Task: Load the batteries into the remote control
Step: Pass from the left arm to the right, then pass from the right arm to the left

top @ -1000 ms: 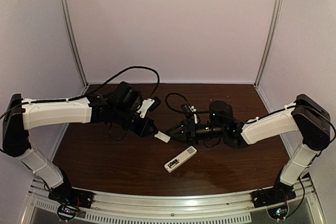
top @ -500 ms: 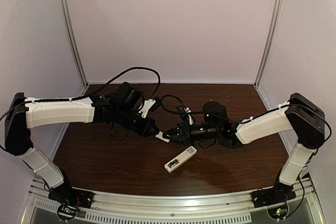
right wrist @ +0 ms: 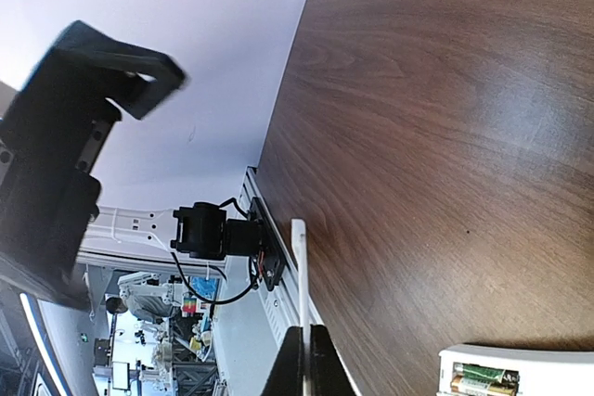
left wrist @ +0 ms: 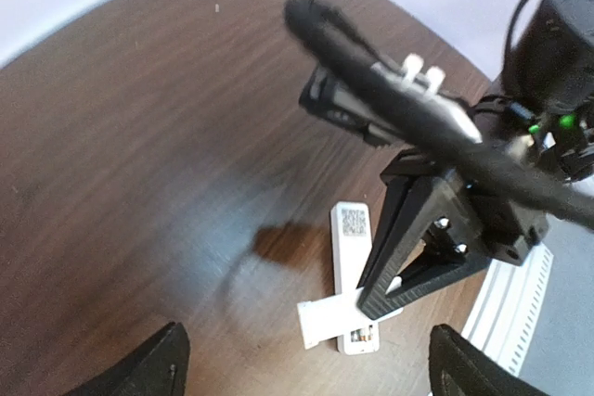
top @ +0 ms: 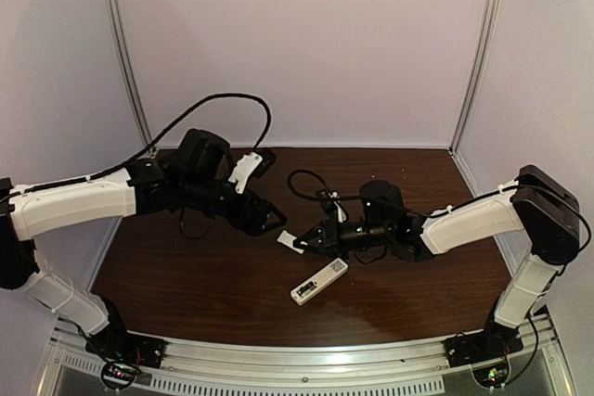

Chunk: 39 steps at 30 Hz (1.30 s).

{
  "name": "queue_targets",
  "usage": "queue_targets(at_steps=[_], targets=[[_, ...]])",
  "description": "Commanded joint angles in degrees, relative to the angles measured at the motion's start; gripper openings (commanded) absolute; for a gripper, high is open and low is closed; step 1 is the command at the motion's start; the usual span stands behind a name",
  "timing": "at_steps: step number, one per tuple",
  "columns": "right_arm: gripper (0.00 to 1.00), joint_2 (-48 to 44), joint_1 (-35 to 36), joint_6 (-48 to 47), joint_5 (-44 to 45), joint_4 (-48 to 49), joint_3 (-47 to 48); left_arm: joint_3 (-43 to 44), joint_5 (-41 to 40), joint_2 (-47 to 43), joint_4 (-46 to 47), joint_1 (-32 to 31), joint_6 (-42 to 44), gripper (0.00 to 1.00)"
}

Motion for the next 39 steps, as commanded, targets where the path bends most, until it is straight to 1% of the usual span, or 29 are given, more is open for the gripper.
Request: queue_targets(at_steps=[1,2,4,7,9,11,12,15,19,21,24,27,32,39], targets=[[0.0,-4.4,-0.6,-2.4,0.3,-3.3,-1.5,-4.8,-4.7,-8.5,5.1,-0.5,11.4,0.89],[0.0,-4.9,-0.6,-2.6,0.2,-4.0,-1.4,-6.8,-6.5,-10.2,6.4,-1.3,13.8,0.84],[0.0,-5.5,-0.6,-1.2,-0.6,-3.6,-1.7,-10.1,-11.8,-13.0,8.5,-4.6,19.8,0.77],[0.0,-5.9,-0.6,2.3,-1.9,-1.2,-2.7,-14.4,-22.7,-16.1,12.0,-12.6,31.4,0.66],[0.0,-6.1,-0.6,5.0,-2.5,0.8,-3.4,-15.8,-30.0,-16.2,13.8,-17.7,37.2,0.56],[0.0,-6.6,-0.6,7.5,-2.4,2.2,-4.2,-15.7,-36.4,-15.2,14.5,-20.6,40.6,0.45],[0.0,-6.9,-0.5,8.8,-2.1,2.6,-4.6,-15.4,-37.9,-14.8,14.8,-21.4,42.0,0.43],[0.0,-7.8,-0.4,11.9,-1.9,4.6,-5.8,-15.0,-39.4,-13.8,14.8,-23.8,45.7,0.41],[0.01,-8.2,0.1,13.5,-2.1,5.3,-6.0,-14.2,-40.9,-10.2,14.3,-25.8,49.3,0.36],[0.01,-8.1,0.5,14.7,-2.3,6.3,-6.0,-13.2,-40.1,-7.3,13.3,-26.3,49.8,0.34],[0.01,-8.1,1.0,15.4,-2.4,6.5,-5.8,-12.6,-40.8,-5.2,14.1,-26.4,50.4,0.33],[0.01,-8.3,1.3,15.7,-2.2,6.5,-5.9,-12.6,-41.6,-4.4,16.4,-26.9,50.2,0.32],[0.01,-8.3,2.0,15.8,-1.8,6.1,-6.0,-12.7,-45.2,-2.9,19.3,-28.0,50.6,0.31],[0.01,-8.1,2.5,16.8,-1.8,7.5,-6.1,-13.5,-45.5,-2.1,21.2,-28.1,53.0,0.3]])
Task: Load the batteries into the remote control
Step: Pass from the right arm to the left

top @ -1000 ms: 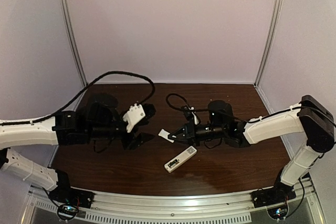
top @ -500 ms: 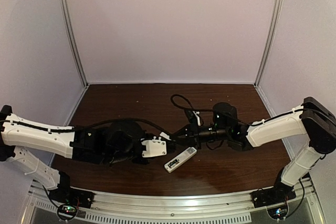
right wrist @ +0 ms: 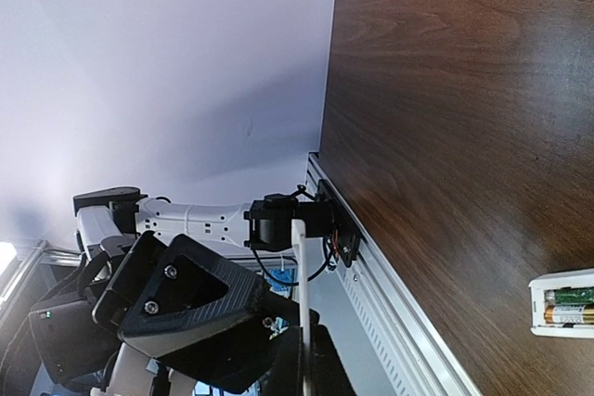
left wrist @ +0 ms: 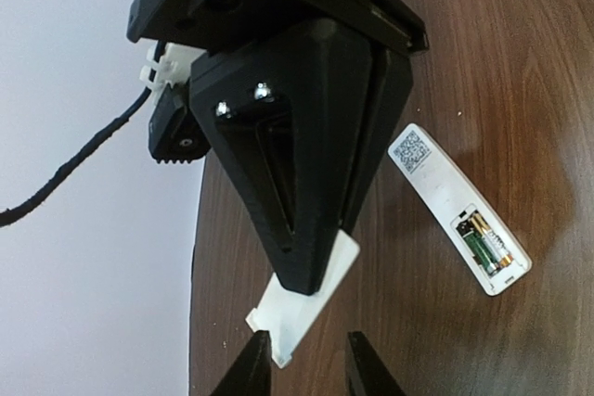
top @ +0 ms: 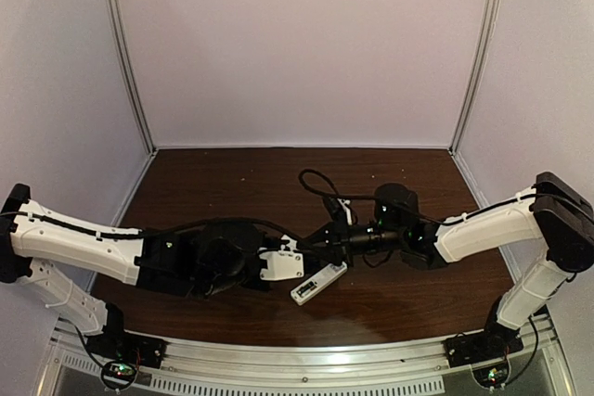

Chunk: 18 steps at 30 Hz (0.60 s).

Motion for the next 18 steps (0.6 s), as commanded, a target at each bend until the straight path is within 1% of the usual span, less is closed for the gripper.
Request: queue_targets(at_steps=[1,7,10,12,14,15,18], targets=[[0.01,-1.3,0.9,1.0,0.0,1.9,-0.3,0.4,-2.5,2.0,4.9,-0.2,3.1,0.29],[0.01,-1.5,1.5,3.3,-0.3,3.8,-0.7,1.6,-6.9,6.5,6.5,-0.2,5.3,0.22],[0.02,-1.9,1.6,3.5,-0.1,3.6,-0.8,1.3,-9.0,6.4,7.5,-0.3,5.8,0.14],[0.05,-2.2,1.6,3.4,-0.1,3.4,-0.8,1.0,-9.5,5.9,7.5,-0.3,5.6,0.09],[0.11,-2.3,1.6,3.3,-0.1,3.1,-0.8,0.9,-9.5,5.4,7.0,-0.3,5.3,0.03],[0.16,-2.5,1.6,3.3,-0.3,3.0,-0.6,0.9,-9.3,5.2,6.6,-0.3,4.7,0.0],[0.4,-3.0,0.8,4.0,-0.5,5.1,-0.8,0.7,-7.1,3.7,5.5,-0.3,1.8,0.0]])
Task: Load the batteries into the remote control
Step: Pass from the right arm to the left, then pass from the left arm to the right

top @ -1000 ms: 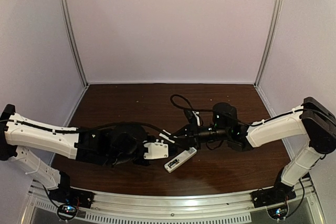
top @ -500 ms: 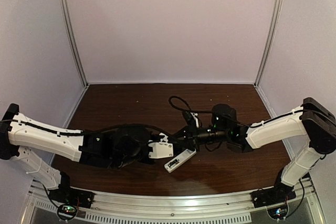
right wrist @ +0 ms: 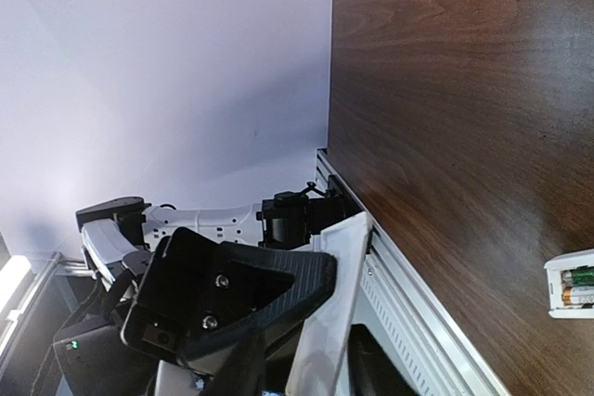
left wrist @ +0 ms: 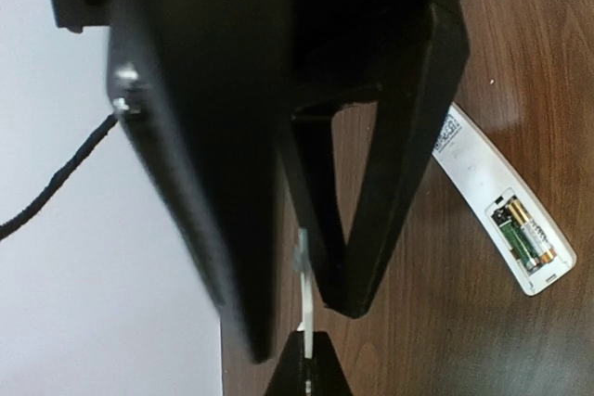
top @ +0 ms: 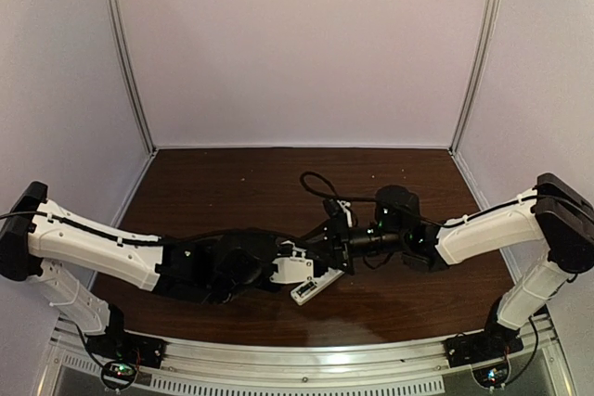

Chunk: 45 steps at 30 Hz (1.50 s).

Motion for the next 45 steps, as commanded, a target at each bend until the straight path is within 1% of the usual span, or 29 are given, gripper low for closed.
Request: queue_targets(at_steps=[1,2,3,4,6,8,10,11,12,14,16,18,21,25,26,30,32,38,45], targets=[[0.46,-3.0,-0.7,0.3,-1.3,5.8,-0.4,0.2,1.3,-2.9,0.3,0.4,-4.8,0.0],[0.51,-3.7,-1.7,0.6,-1.2,6.8,-0.6,0.2,2.6,-3.6,-0.1,0.4,-6.3,0.0],[0.53,-4.8,-2.9,0.3,-1.2,7.5,-0.7,0.4,4.5,-4.2,-1.5,0.5,-7.9,0.0],[0.54,-6.1,-4.1,-0.6,-1.3,7.6,-0.8,0.8,6.5,-4.6,-3.1,0.5,-9.6,0.0],[0.56,-9.0,-6.6,-3.9,-1.2,4.6,-0.2,2.0,12.3,-5.5,-6.3,1.5,-13.9,0.0],[0.56,-12.3,-8.7,-10.1,-1.6,-2.1,1.7,3.1,18.5,-6.9,-9.2,3.1,-18.6,0.0],[0.56,-15.0,-10.0,-18.9,-0.9,-12.3,4.5,3.3,25.2,-8.9,-10.1,5.5,-24.1,0.0],[0.55,-16.3,-10.3,-23.5,0.0,-18.6,5.7,3.0,28.6,-10.1,-9.8,6.9,-26.7,0.0],[0.55,-17.5,-10.5,-27.0,1.1,-21.5,6.4,2.6,31.9,-11.5,-8.7,8.6,-29.3,0.0],[0.54,-19.6,-10.6,-31.7,2.0,-23.2,6.4,1.1,39.3,-14.5,-4.5,12.0,-34.8,0.0],[0.53,-20.7,-10.6,-34.5,2.1,-23.0,6.0,-0.4,45.6,-16.8,0.7,15.3,-41.1,0.0],[0.51,-20.9,-10.6,-35.4,0.6,-21.7,5.8,-0.6,50.8,-17.5,3.2,17.5,-45.1,0.0],[0.49,-20.5,-10.1,-37.7,-2.5,-21.0,7.3,1.1,56.8,-16.4,2.6,18.6,-46.8,0.0],[0.47,-20.7,-9.1,-46.0,-4.9,-28.6,11.7,4.2,67.2,-13.5,-0.2,20.1,-47.5,0.0],[0.47,-20.8,-9.0,-47.6,-5.4,-30.4,12.5,4.8,69.5,-12.6,-2.2,20.7,-47.4,0.0],[0.44,-20.6,-7.9,-51.0,-9.1,-34.7,14.8,7.8,80.3,-9.0,-5.9,22.2,-47.0,0.0],[0.43,-20.3,-6.8,-52.6,-10.5,-36.6,15.7,9.7,84.0,-6.7,-7.9,22.8,-46.9,0.0],[0.4,-20.7,-4.1,-56.2,-12.1,-41.9,15.9,13.1,88.0,-1.7,-11.9,23.0,-45.8,0.0],[0.37,-19.5,-1.8,-56.8,-9.8,-44.5,15.9,14.8,88.2,0.5,-13.1,23.0,-45.1,0.0]])
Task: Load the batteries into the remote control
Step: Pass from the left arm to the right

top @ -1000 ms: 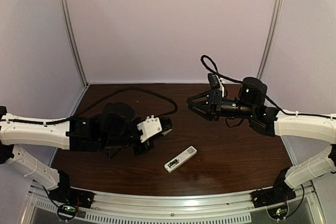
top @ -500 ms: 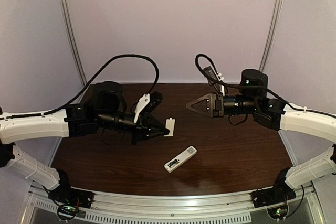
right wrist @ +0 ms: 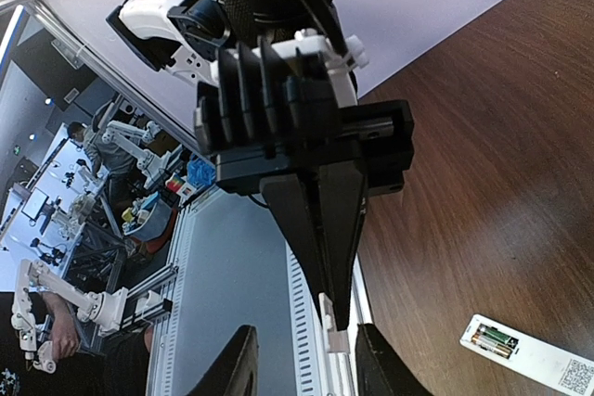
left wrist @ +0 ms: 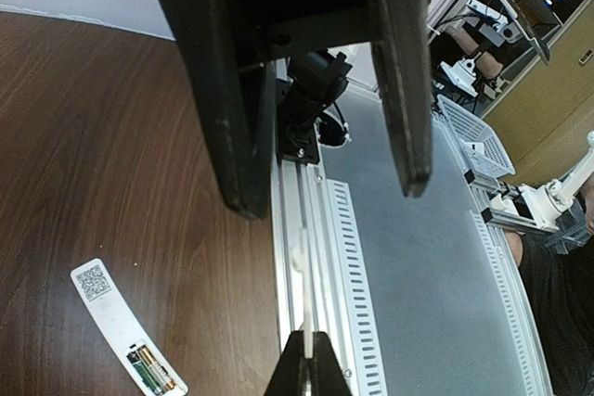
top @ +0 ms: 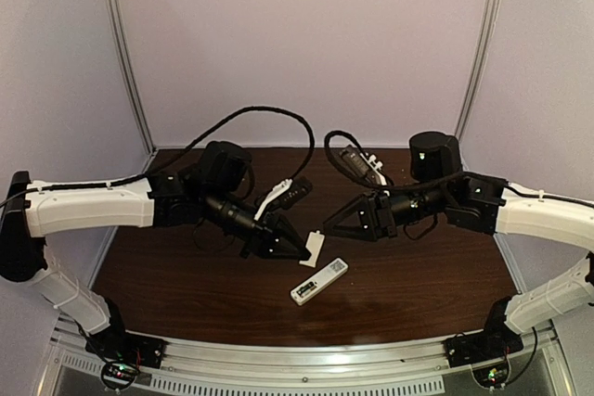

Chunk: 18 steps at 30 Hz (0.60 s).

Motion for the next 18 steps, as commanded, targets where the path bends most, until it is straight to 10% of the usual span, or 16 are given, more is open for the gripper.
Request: queue_targets(at_steps=[1,18], targets=[[0.37,1.0,1.4,-1.7,0.8,-2.5,1.1,2.2,2.2,0.9,-0.8,0.4,1.1,0.0],[0.07,3.9,3.7,-1.0,1.7,-1.0,1.5,1.3,4.6,1.0,1.3,1.4,-1.1,0.0]])
